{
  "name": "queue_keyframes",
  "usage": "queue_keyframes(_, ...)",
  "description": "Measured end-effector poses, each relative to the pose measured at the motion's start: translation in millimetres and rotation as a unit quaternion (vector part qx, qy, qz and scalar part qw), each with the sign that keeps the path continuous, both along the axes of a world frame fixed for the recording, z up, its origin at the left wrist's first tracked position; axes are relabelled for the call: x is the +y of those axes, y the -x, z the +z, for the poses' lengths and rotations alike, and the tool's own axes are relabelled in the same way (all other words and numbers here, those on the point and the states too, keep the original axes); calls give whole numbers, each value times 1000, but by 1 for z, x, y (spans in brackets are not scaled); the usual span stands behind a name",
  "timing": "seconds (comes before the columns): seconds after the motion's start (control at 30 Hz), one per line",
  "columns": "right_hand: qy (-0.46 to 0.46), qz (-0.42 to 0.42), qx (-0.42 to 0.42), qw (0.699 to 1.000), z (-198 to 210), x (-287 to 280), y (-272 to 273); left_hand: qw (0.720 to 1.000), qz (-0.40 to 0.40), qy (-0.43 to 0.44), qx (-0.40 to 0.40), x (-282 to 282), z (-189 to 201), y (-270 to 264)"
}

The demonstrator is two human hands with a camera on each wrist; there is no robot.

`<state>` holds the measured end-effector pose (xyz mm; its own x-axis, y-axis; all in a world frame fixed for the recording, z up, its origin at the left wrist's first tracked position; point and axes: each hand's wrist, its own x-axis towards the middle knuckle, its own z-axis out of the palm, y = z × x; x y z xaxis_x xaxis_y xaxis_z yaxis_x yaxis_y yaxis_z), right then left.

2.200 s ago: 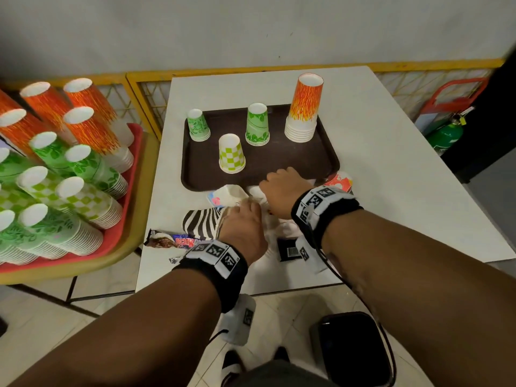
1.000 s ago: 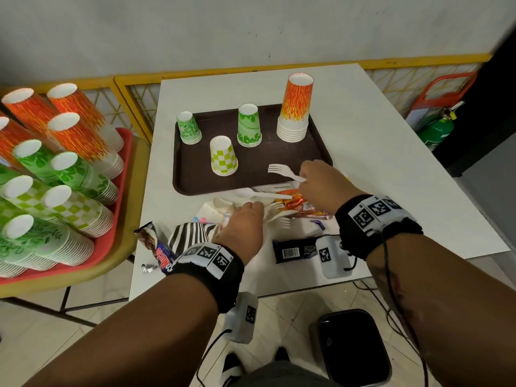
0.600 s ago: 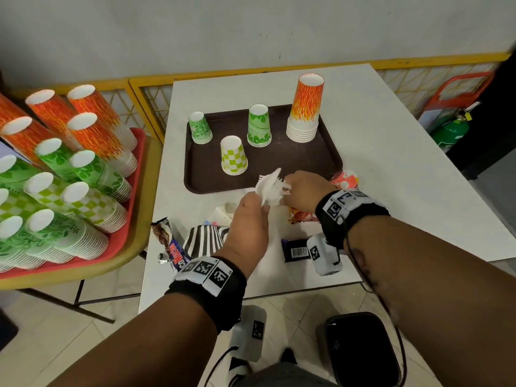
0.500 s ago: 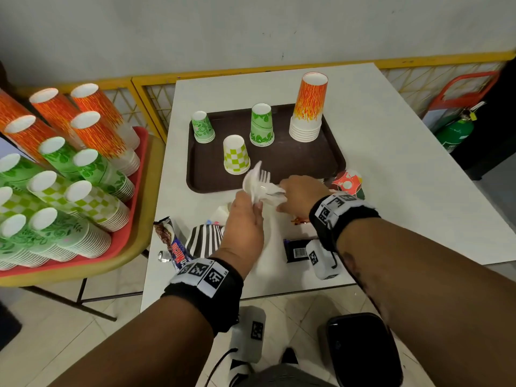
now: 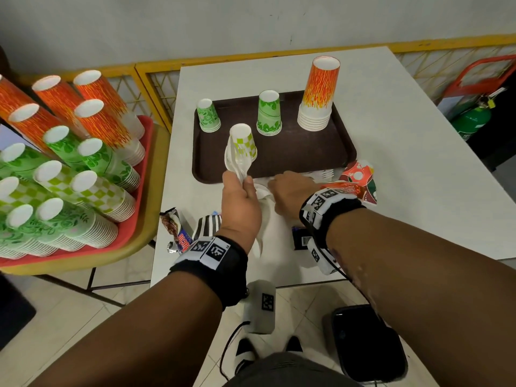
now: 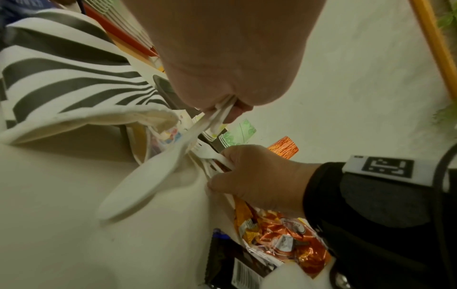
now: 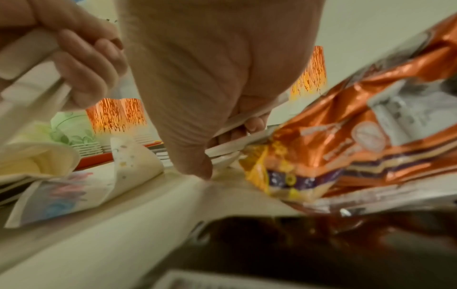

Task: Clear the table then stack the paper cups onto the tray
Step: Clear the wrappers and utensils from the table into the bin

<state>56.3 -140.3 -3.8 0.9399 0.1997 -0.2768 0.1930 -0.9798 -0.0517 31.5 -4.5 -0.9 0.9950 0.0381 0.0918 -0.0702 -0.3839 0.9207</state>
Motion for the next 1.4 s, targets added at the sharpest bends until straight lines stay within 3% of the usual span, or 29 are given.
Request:
queue_keyframes(0.37, -55, -60, -40, 996, 2, -3, 8, 999, 24, 26, -13, -3, 8, -4)
queue_keyframes(0.47, -111, -99, -80, 986, 16, -11, 8, 998, 22, 53, -35, -6, 16, -8)
queue_keyframes(0.53, -202, -163, -90, 962, 29, -18, 10, 995, 23, 78, -49, -13, 23, -12)
queue_keyframes(0.63, -384, -282, -91, 874, 50, -38, 18, 991, -11, 119, -65, -40, 38, -15)
queue_keyframes(0.73, -532, -391, -108, 743, 70, -68, 41, 986, -81, 138, -40, -85, 59, -6)
queue_keyframes(0.8, -587, -441, -134, 666, 80, -93, 67, 979, -144, 140, -33, -120, 66, 9)
queue_keyframes(0.93, -621, -516, -173, 564, 81, -147, 137, 950, -296, 98, 31, -184, 73, 61)
queue_keyframes(1.1, -615, -606, -224, 451, 38, -193, 243, 876, -473, -16, 91, -257, 39, 134)
queue_keyframes(1.23, -591, -670, -240, 379, -25, -207, 320, 795, -570, -145, 150, -297, -34, 188)
queue_keyframes(1.4, -591, -749, -207, 218, -135, -197, 400, 686, -625, -300, 222, -312, -139, 243)
